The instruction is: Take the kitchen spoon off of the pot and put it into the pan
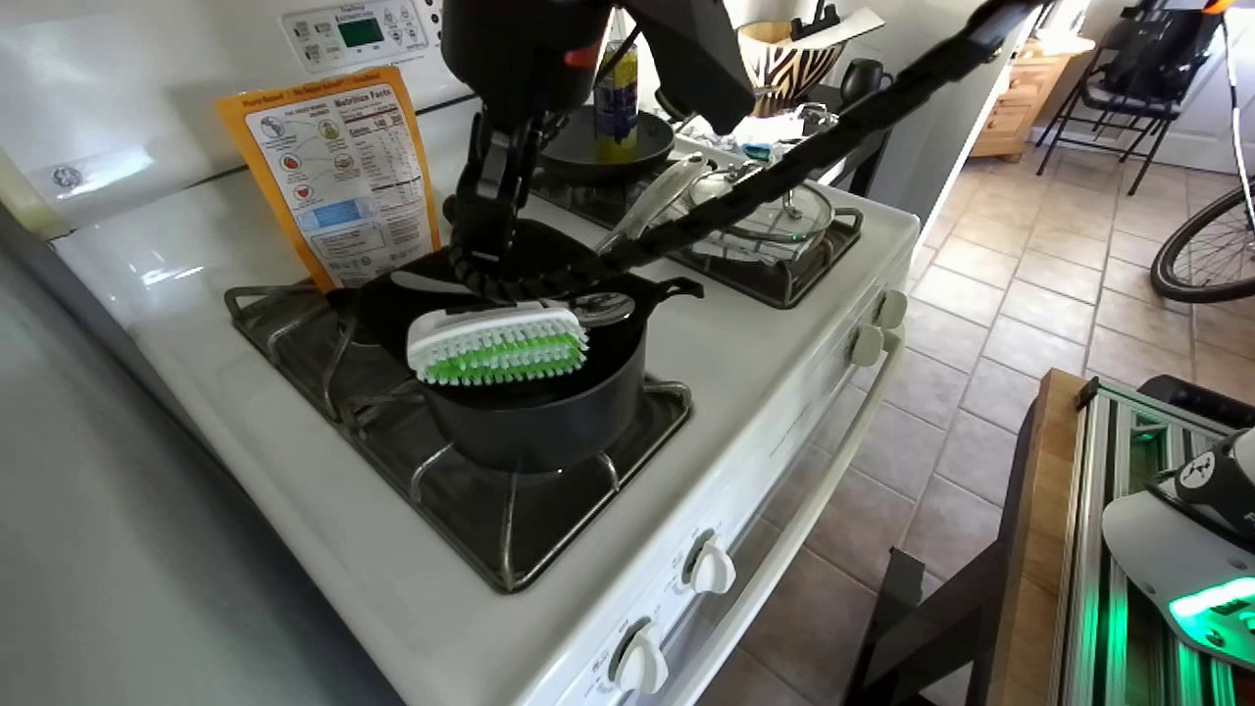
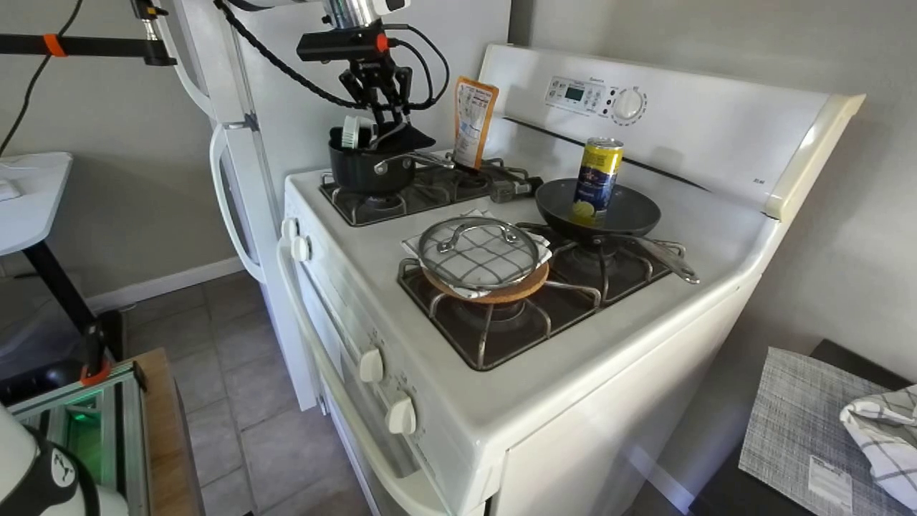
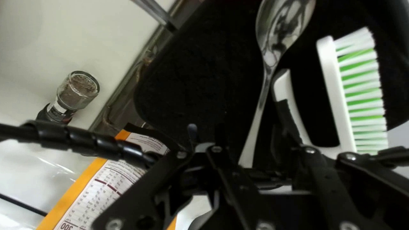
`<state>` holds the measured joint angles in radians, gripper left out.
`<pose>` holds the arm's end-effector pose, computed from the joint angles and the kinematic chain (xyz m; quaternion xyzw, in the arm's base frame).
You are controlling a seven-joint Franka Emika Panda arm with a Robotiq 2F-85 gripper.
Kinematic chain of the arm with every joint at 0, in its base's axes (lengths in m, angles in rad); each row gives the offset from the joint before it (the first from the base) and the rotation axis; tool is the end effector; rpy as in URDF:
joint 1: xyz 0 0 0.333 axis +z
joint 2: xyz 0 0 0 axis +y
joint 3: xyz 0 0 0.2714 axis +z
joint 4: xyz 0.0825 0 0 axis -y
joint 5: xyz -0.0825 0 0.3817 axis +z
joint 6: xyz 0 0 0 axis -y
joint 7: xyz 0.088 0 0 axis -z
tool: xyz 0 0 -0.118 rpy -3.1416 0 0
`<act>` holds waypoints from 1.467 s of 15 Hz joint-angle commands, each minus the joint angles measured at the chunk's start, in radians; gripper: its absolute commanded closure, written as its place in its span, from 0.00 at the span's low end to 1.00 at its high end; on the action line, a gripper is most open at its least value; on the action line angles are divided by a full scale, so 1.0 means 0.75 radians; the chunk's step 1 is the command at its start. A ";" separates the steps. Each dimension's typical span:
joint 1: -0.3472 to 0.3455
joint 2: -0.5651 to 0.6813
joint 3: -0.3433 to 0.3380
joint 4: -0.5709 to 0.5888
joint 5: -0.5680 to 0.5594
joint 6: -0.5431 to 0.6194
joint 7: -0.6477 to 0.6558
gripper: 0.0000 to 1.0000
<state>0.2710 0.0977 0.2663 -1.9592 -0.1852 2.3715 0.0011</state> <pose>0.5226 0.3042 0.4069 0.9349 0.3115 0.1690 0.0172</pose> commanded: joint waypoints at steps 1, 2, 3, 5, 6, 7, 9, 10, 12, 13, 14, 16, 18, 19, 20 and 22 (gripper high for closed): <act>0.012 0.022 -0.005 0.007 0.007 0.022 0.046 0.54; 0.011 0.024 -0.007 0.007 0.008 0.021 0.057 0.54; 0.008 0.027 -0.010 0.005 0.015 0.023 0.059 0.58; 0.003 0.035 -0.015 0.003 0.026 0.030 0.065 0.68; 0.000 0.044 -0.017 0.007 0.035 0.028 0.065 0.69; -0.001 0.051 -0.018 0.009 0.042 0.025 0.062 0.72; -0.001 0.065 -0.020 0.012 0.052 0.017 0.057 0.75; -0.002 0.070 -0.019 0.012 0.058 0.017 0.053 0.74; -0.001 0.073 -0.019 0.014 0.062 0.011 0.047 0.70; -0.001 0.069 -0.018 0.010 0.063 0.014 0.045 0.70; -0.001 0.059 -0.018 0.004 0.060 0.020 0.045 0.67; 0.000 0.045 -0.019 -0.001 0.051 0.026 0.049 0.67; 0.001 0.041 -0.018 0.002 0.052 0.029 0.045 0.68; 0.002 0.042 -0.017 0.003 0.054 0.025 0.042 0.68; 0.003 0.042 -0.015 0.003 0.057 0.024 0.038 0.69; 0.005 0.045 -0.013 0.006 0.055 0.023 0.036 0.68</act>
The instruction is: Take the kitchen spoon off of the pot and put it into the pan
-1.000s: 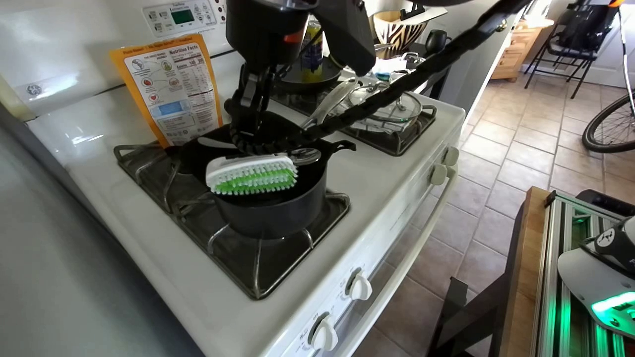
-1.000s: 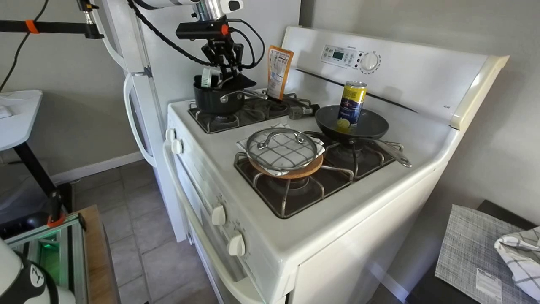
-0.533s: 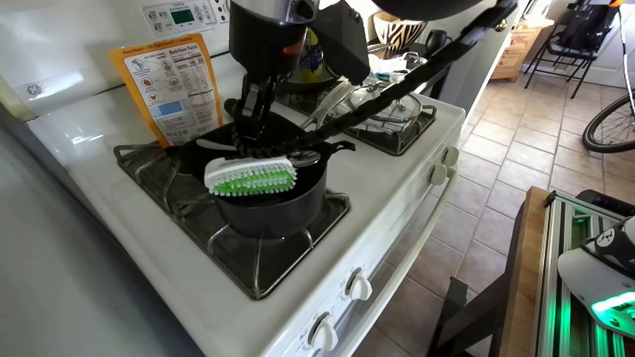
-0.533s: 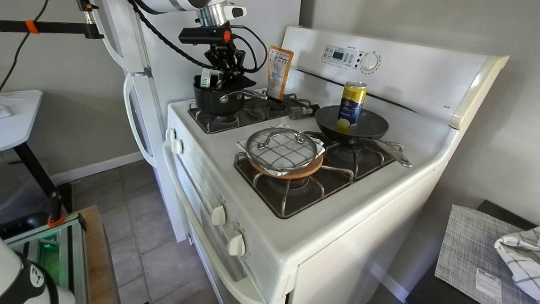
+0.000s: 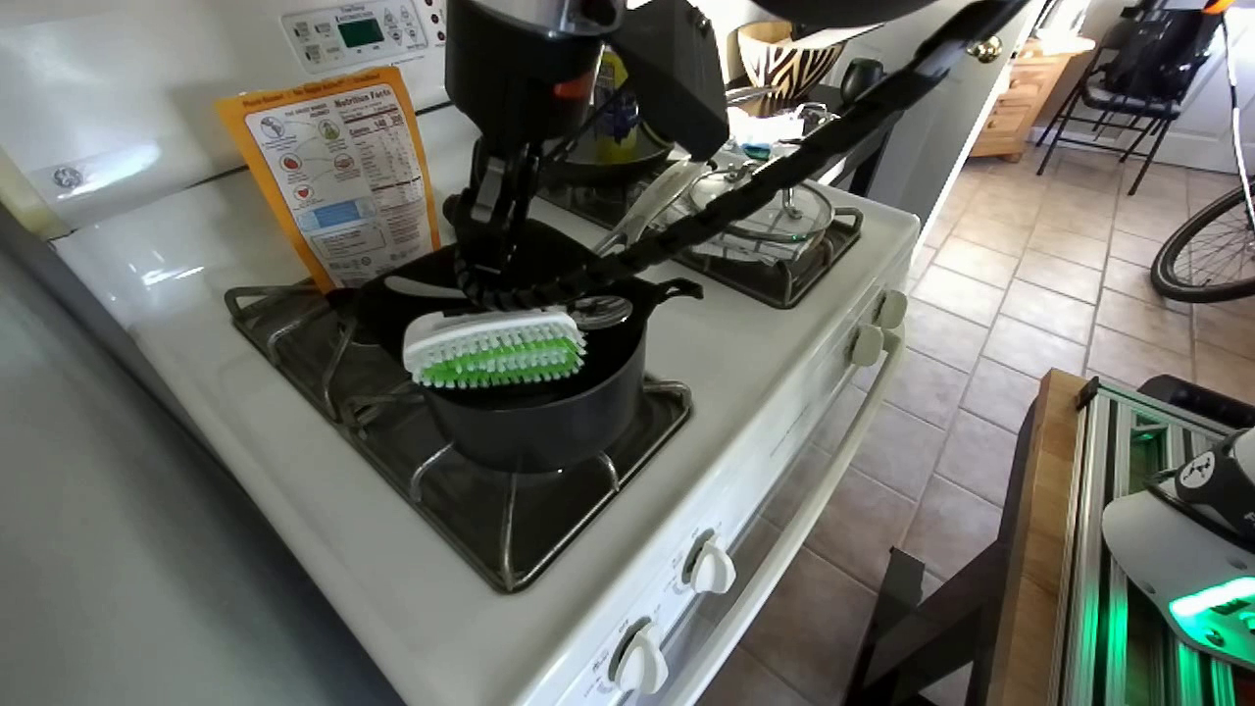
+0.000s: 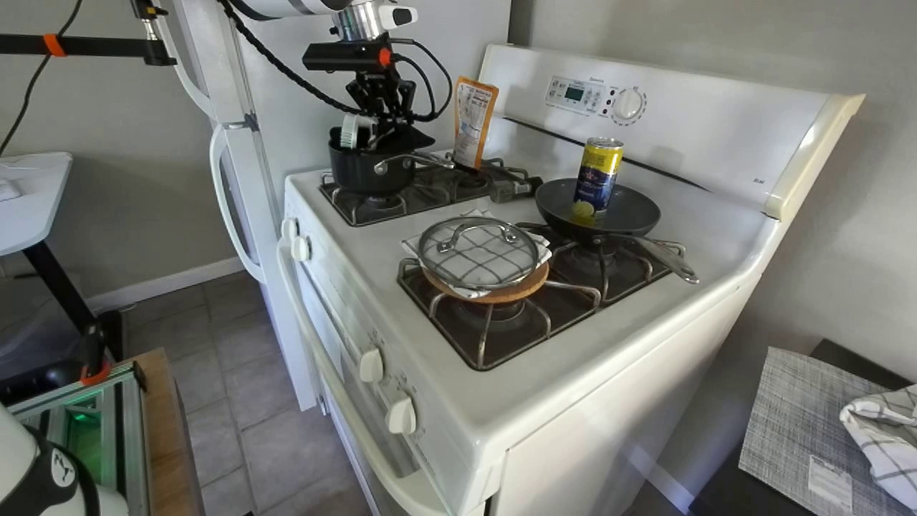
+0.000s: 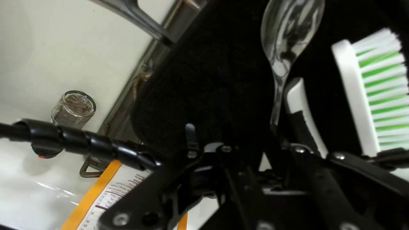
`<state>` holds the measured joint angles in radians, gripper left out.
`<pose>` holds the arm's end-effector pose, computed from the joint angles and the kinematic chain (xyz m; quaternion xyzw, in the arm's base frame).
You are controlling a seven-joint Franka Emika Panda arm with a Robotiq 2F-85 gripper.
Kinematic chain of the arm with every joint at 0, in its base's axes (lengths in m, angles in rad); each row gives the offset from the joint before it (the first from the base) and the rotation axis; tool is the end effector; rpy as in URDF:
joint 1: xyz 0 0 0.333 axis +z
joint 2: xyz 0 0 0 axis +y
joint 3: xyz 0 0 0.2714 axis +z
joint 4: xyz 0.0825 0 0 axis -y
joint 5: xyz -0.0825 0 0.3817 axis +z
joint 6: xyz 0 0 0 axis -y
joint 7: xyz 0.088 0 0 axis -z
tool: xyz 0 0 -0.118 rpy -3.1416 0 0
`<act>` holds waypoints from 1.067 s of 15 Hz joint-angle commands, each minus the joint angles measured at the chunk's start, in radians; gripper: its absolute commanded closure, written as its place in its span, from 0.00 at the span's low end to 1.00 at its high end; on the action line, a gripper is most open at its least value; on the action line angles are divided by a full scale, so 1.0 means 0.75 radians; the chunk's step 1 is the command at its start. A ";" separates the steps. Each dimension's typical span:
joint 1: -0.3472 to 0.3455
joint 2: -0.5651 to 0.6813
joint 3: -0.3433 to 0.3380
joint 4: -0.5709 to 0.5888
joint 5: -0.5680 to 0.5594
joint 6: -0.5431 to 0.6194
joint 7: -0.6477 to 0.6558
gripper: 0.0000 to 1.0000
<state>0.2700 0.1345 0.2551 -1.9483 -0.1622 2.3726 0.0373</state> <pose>0.5303 0.2999 0.3906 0.9467 0.2827 0.1543 0.0051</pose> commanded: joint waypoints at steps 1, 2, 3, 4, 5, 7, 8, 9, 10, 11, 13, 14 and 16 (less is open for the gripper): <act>0.008 -0.002 0.002 -0.008 0.024 0.021 -0.014 0.69; 0.010 -0.002 0.004 -0.008 0.026 0.020 -0.018 0.68; 0.012 0.001 0.007 -0.007 0.028 0.023 -0.023 0.70; 0.015 0.006 0.008 -0.003 0.027 0.020 -0.026 0.69; 0.016 0.010 0.010 0.000 0.027 0.019 -0.028 0.70; 0.015 0.018 0.012 0.004 0.031 0.019 -0.036 0.69; 0.014 0.024 0.012 0.007 0.031 0.017 -0.037 0.69; 0.013 0.030 0.011 0.009 0.033 0.016 -0.037 0.70; 0.011 0.037 0.009 0.011 0.033 0.017 -0.037 0.71; 0.009 0.042 0.008 0.011 0.037 0.019 -0.039 0.70; 0.005 0.053 0.005 0.012 0.044 0.016 -0.038 0.75; 0.004 0.058 0.004 0.011 0.048 0.015 -0.039 0.89; 0.006 0.064 0.004 0.013 0.050 0.009 -0.050 1.00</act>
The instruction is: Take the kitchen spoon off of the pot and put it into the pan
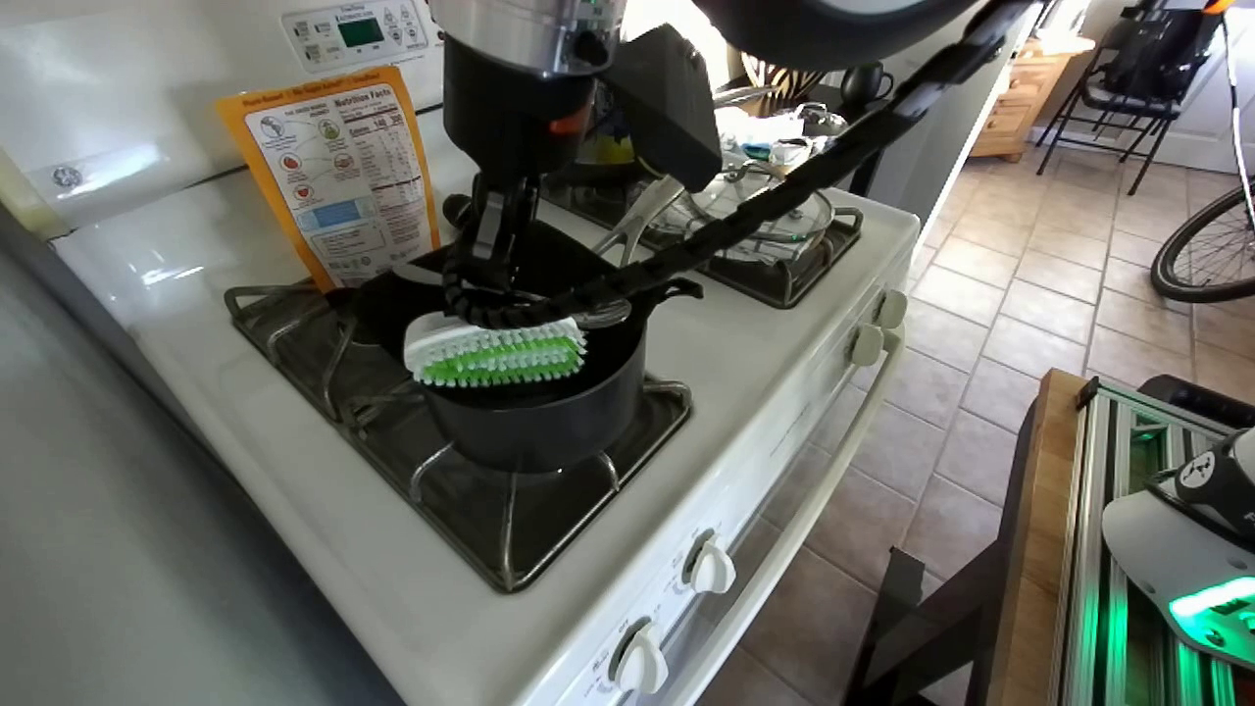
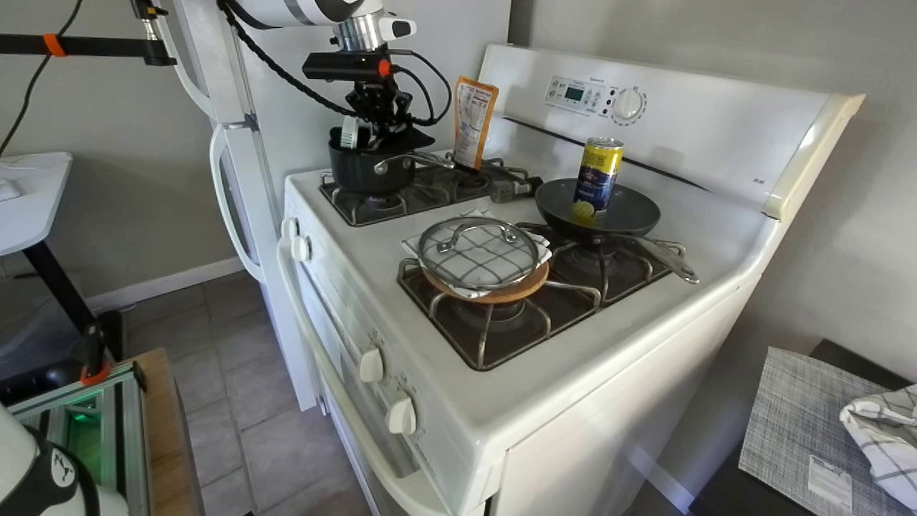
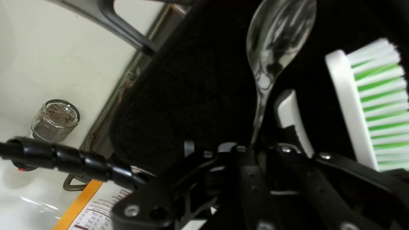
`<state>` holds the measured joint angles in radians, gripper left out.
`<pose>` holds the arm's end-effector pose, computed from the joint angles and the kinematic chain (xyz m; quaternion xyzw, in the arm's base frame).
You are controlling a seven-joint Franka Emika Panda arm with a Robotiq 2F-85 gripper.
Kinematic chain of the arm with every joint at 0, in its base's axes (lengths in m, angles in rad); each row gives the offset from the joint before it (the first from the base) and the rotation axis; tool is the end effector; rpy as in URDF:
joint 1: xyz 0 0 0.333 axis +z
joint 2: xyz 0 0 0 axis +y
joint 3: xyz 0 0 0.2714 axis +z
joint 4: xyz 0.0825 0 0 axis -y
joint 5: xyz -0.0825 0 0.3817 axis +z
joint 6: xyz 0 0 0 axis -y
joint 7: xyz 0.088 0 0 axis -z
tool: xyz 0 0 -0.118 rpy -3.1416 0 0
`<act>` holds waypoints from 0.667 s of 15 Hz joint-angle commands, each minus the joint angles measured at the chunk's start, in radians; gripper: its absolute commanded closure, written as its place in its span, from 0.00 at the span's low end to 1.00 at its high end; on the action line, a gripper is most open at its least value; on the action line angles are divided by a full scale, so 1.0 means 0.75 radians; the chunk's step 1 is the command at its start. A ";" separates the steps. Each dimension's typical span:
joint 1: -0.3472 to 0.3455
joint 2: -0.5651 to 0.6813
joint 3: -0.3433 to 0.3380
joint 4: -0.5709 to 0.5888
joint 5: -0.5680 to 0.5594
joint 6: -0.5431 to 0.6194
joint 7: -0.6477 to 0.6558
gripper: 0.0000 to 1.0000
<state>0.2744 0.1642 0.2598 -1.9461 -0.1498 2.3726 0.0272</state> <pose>0.5293 0.3055 0.3742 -0.9472 -0.2887 -0.1393 0.0004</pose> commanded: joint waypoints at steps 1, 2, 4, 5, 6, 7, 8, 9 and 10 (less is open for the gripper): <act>0.001 0.029 -0.002 0.014 0.034 0.007 -0.040 1.00; 0.003 0.028 0.000 0.015 0.034 0.004 -0.044 0.98; 0.007 0.024 0.005 0.018 0.035 0.006 -0.061 0.98; 0.011 0.025 0.004 0.026 0.020 0.001 -0.060 0.98; 0.017 0.023 0.004 0.032 0.003 -0.002 -0.060 0.98; 0.020 0.015 0.006 0.033 -0.005 0.002 -0.067 0.98; 0.024 -0.005 0.007 0.028 -0.021 0.009 -0.084 0.98; 0.026 -0.023 0.010 0.025 -0.041 0.009 -0.124 0.98; 0.025 -0.038 0.015 0.027 -0.040 0.011 -0.164 0.98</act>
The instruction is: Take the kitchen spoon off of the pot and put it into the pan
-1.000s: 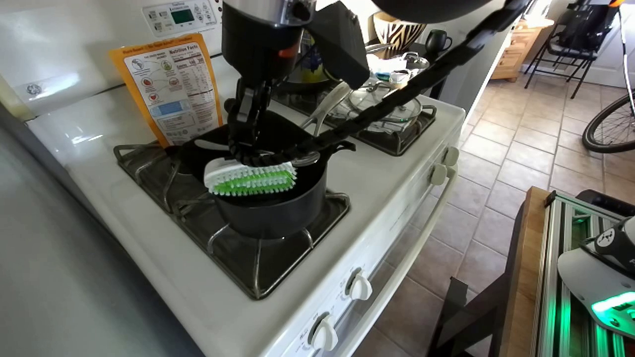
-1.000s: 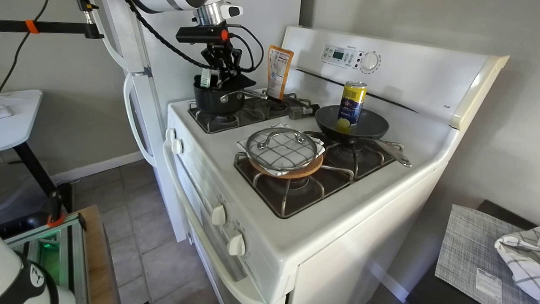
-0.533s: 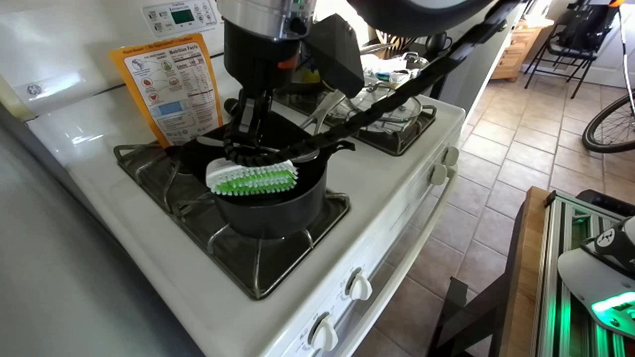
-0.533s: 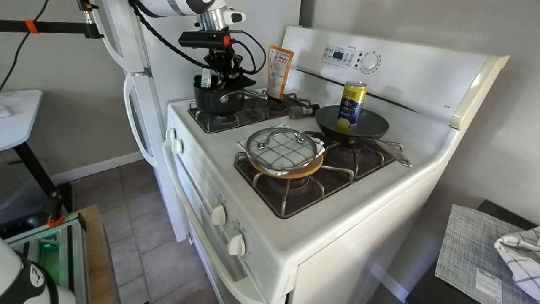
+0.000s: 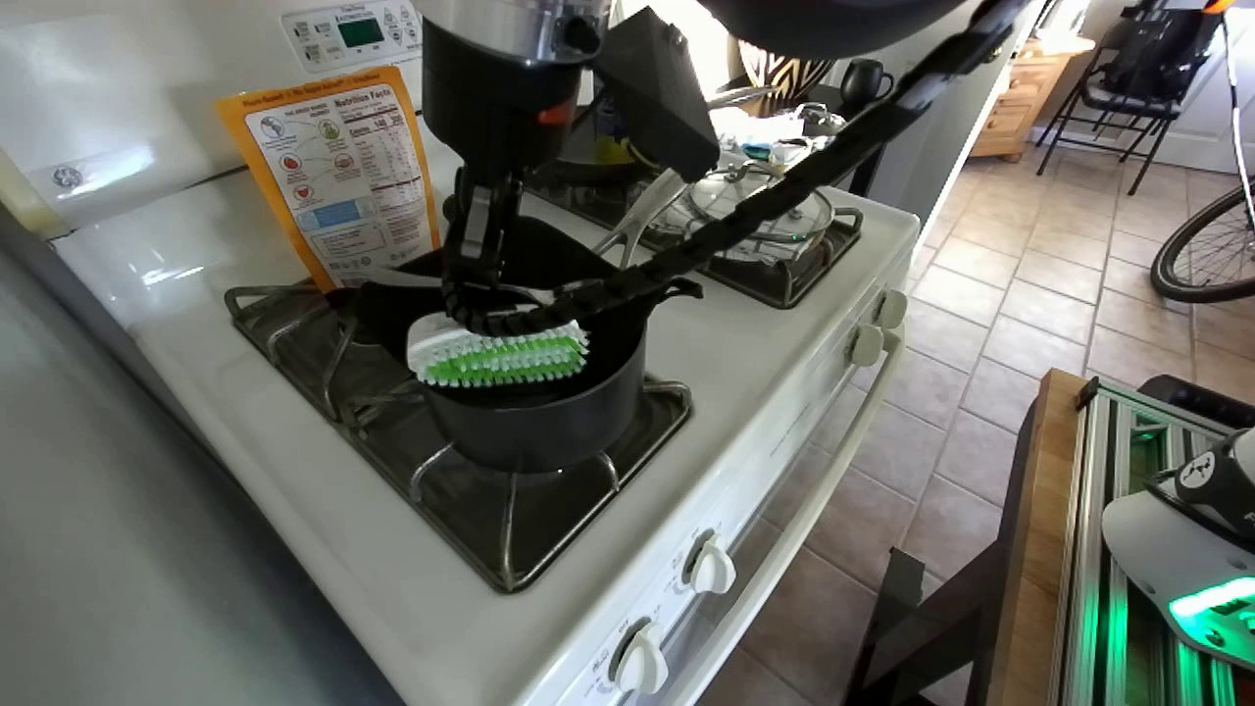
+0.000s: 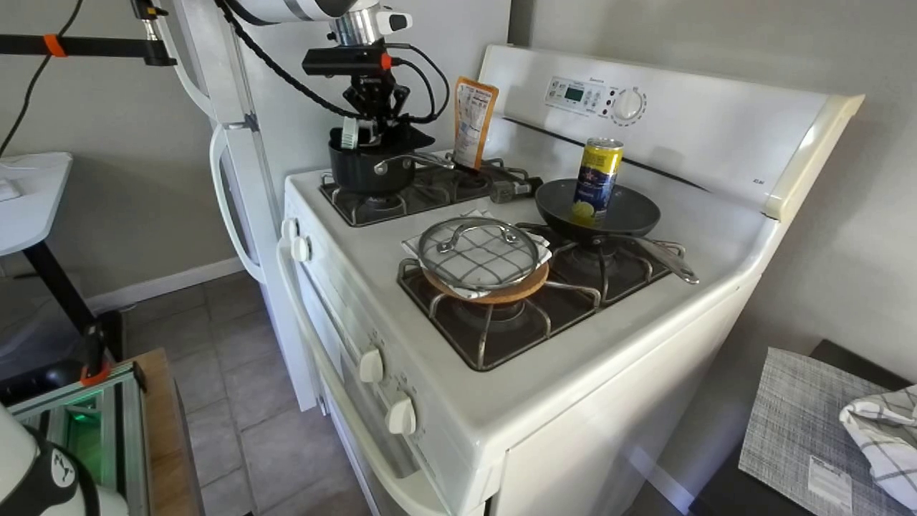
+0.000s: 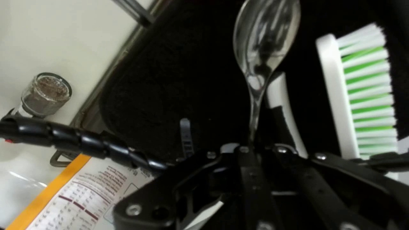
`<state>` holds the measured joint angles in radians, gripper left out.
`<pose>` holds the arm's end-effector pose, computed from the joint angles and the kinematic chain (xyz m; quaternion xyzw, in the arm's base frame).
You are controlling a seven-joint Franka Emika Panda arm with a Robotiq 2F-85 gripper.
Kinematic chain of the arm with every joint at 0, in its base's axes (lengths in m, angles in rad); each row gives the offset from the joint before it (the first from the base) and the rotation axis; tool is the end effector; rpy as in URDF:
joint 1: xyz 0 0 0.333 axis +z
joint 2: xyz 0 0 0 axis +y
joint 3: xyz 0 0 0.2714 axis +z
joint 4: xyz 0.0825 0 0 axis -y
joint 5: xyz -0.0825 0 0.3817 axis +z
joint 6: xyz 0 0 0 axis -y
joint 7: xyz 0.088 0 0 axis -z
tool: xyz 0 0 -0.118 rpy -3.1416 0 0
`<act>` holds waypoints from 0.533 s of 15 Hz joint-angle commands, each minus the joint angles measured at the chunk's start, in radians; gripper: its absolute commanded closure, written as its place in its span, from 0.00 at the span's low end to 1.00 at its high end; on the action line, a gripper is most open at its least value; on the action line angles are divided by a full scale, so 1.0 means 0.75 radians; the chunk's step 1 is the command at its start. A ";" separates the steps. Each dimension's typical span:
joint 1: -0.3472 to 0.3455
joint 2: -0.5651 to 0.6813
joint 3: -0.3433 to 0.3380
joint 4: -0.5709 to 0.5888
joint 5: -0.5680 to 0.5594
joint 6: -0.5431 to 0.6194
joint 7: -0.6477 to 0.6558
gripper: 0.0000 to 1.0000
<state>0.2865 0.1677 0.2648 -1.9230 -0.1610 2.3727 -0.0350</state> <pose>0.5287 0.3164 0.3835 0.9328 0.3278 0.1499 0.0042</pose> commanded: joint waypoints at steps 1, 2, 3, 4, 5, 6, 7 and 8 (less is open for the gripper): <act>0.005 -0.071 0.015 -0.013 -0.018 0.023 -0.142 0.98; -0.003 -0.101 0.021 -0.025 0.003 0.036 -0.204 0.98; -0.009 -0.133 0.027 -0.036 0.024 0.047 -0.274 0.98; -0.015 -0.166 0.029 -0.045 0.044 0.055 -0.343 0.98; -0.021 -0.193 0.027 -0.051 0.062 0.063 -0.416 0.98; -0.032 -0.231 0.026 -0.063 0.122 0.054 -0.529 0.98; -0.030 -0.253 0.030 -0.060 0.204 0.019 -0.636 0.98; -0.021 -0.258 0.032 -0.050 0.287 -0.008 -0.737 0.98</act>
<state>0.2802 0.0379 0.2766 -1.9215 -0.0821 2.3916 -0.3944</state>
